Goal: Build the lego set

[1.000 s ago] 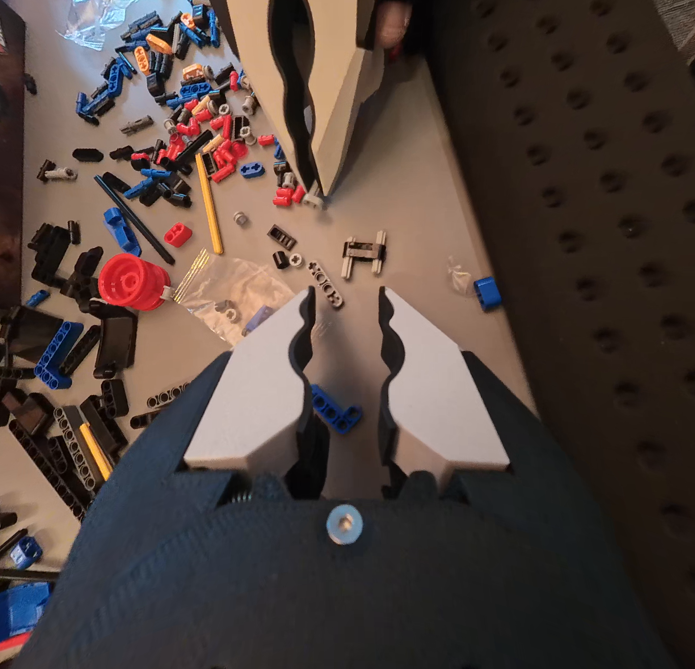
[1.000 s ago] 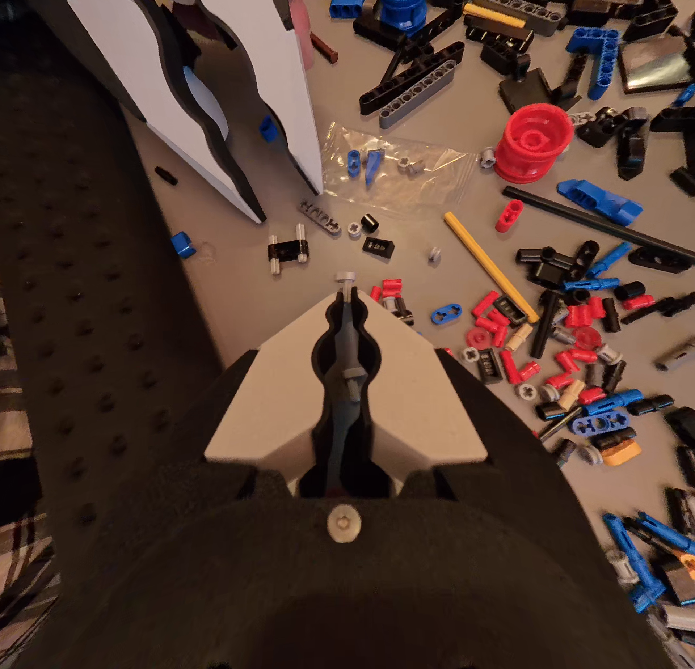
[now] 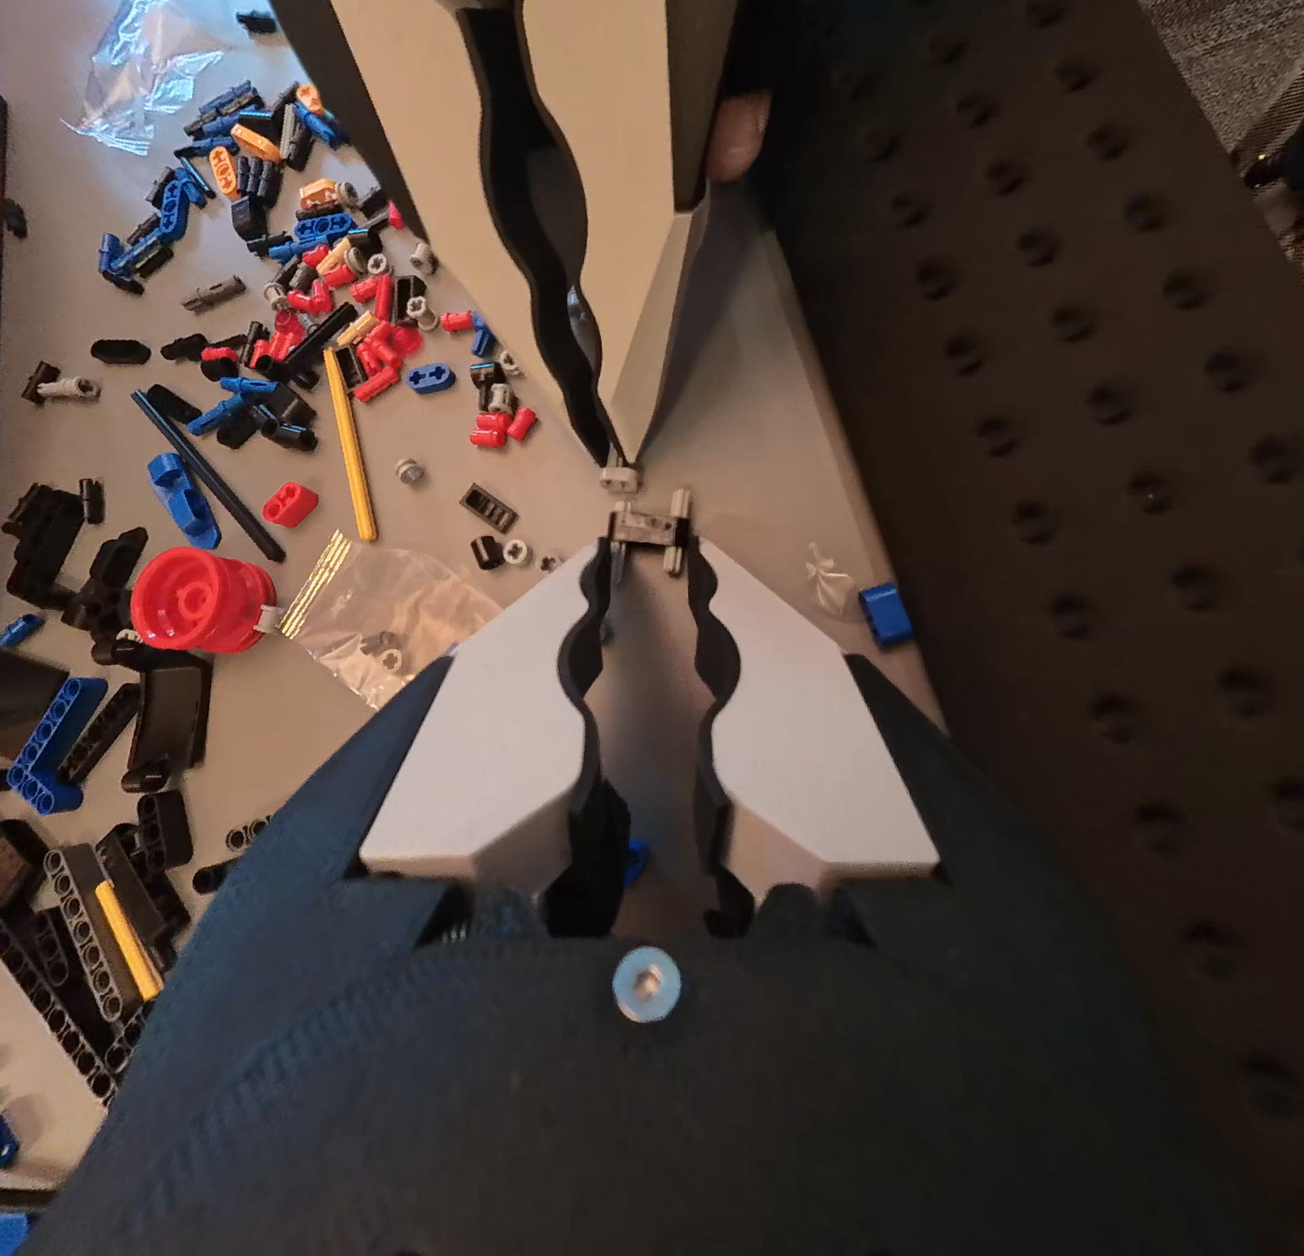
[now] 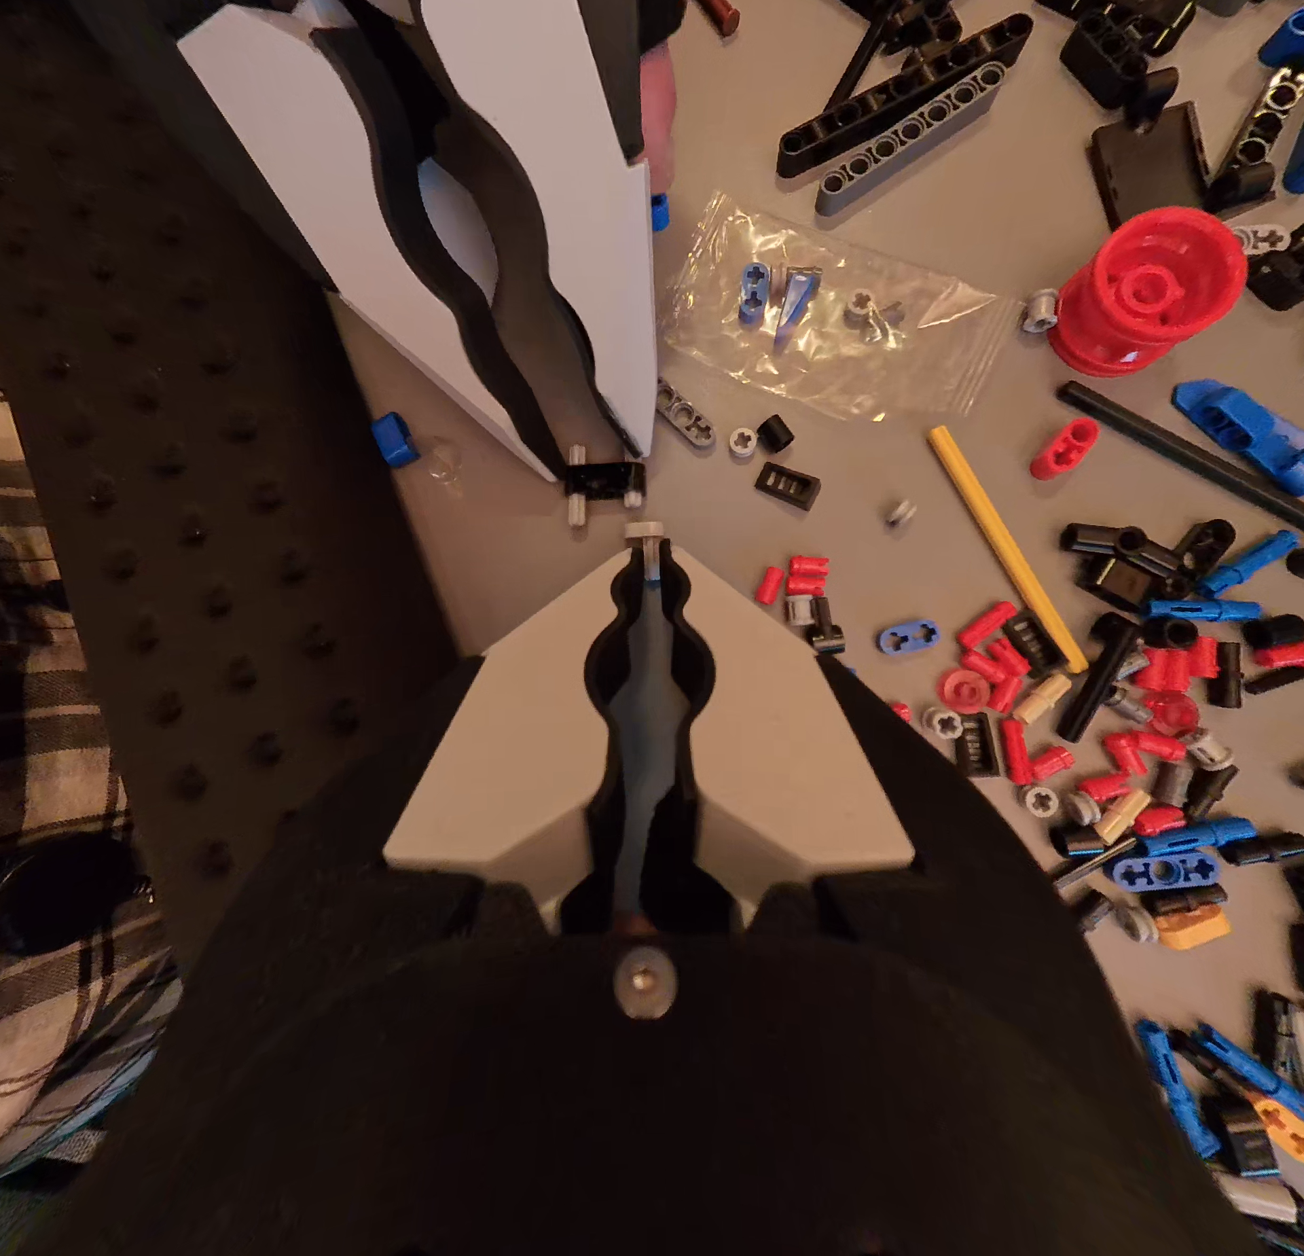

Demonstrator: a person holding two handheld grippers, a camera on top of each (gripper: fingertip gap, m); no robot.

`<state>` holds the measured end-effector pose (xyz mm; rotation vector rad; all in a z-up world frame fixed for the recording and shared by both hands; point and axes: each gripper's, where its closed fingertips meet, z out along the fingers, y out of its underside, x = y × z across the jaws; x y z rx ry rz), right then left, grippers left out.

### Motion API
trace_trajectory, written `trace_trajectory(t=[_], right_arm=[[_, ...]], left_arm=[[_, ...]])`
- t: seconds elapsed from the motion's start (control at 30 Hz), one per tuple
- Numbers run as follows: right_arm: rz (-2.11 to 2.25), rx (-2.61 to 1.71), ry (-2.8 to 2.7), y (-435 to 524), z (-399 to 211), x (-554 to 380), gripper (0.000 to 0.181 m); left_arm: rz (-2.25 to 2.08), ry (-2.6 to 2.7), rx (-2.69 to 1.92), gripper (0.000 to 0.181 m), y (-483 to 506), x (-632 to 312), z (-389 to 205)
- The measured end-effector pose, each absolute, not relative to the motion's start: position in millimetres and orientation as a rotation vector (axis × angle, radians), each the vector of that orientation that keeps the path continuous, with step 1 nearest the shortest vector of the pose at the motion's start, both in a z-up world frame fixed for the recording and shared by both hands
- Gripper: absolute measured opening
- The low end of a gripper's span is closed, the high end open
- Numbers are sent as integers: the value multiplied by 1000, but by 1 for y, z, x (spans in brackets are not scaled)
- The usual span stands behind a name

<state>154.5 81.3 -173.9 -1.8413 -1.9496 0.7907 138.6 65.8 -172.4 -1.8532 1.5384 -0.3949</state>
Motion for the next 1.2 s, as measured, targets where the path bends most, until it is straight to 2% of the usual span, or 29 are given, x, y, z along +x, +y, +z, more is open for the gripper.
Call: trace_trajectory(t=[1.2], right_arm=[[702, -1979, -2028, 83, -174, 147, 1]], left_arm=[[-258, 1575, -1816, 17, 69, 145, -172]])
